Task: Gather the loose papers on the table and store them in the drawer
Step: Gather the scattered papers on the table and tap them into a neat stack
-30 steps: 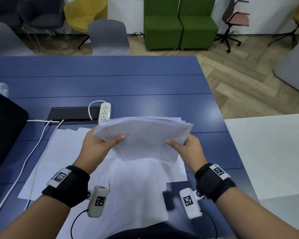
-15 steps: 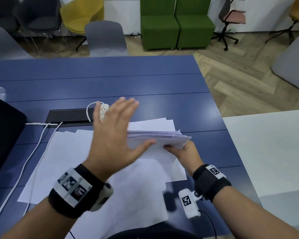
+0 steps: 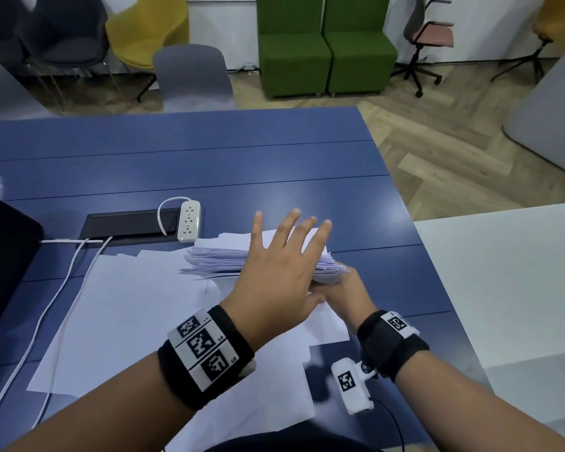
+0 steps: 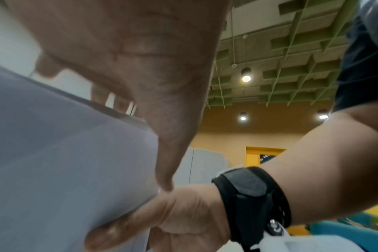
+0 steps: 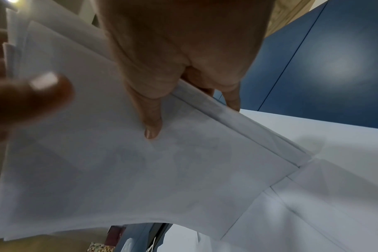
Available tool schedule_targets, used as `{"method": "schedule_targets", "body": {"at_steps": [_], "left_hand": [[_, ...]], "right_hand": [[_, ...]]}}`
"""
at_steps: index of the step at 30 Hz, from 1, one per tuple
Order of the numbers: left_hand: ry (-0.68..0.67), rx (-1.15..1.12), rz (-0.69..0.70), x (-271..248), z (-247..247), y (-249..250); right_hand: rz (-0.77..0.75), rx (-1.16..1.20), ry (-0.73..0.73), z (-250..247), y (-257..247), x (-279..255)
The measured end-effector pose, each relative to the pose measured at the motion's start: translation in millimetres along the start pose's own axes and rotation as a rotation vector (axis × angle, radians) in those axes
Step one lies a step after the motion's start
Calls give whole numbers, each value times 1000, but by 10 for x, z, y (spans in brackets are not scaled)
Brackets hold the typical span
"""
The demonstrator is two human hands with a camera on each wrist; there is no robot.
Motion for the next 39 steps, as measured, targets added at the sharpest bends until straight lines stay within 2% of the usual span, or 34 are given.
{"method": "schedule_targets", "body": {"at_steps": [2, 5, 9, 12, 15, 18, 22, 25, 29, 31, 34, 36, 39], "left_hand": [[-80, 0, 16, 59, 63, 39], [-29, -25, 30, 148, 49, 48], [-43, -15, 93, 222, 19, 103], [18, -26, 71, 255, -32, 65], [-92, -62, 44, 303, -39, -83], [-104, -88, -35, 317, -101, -314], [-308, 53, -86, 297, -9, -537], [-302, 50, -92, 287, -53, -595], [-372, 200, -66, 275, 1, -527], [-386, 202, -29, 270, -38, -536], [-386, 73, -13, 207, -212, -666], [-385, -144, -38, 88, -333, -893], [-304, -514, -86, -160, -464, -1336]], "right_hand": [[-4, -19, 3, 7, -3, -2], [1, -29, -8, 24, -44, 13], [-14, 0, -13, 32, -85, -9], [-19, -21, 0, 31, -94, 6], [-10, 2, 5, 22, -31, 8], [-11, -25, 16, -9, 51, 11], [27, -29, 61, -29, 71, 6], [2, -58, 36, 23, -19, -2], [-8, -130, 29, 48, -23, 33], [-12, -168, 34, 36, -15, 46], [-10, -186, 8, -42, -19, 42], [38, -222, 4, -213, 55, 20], [144, -250, -29, -486, 195, -119]]}}
Point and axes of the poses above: each hand's wrist, its own x-axis towards the middle knuckle, its own z-axis out of the palm, y = z × x, the point moved 5 cm from there along x, towards the middle knuckle, and after that the axes turned 15 degrees about -y, right-handed, at the moved point
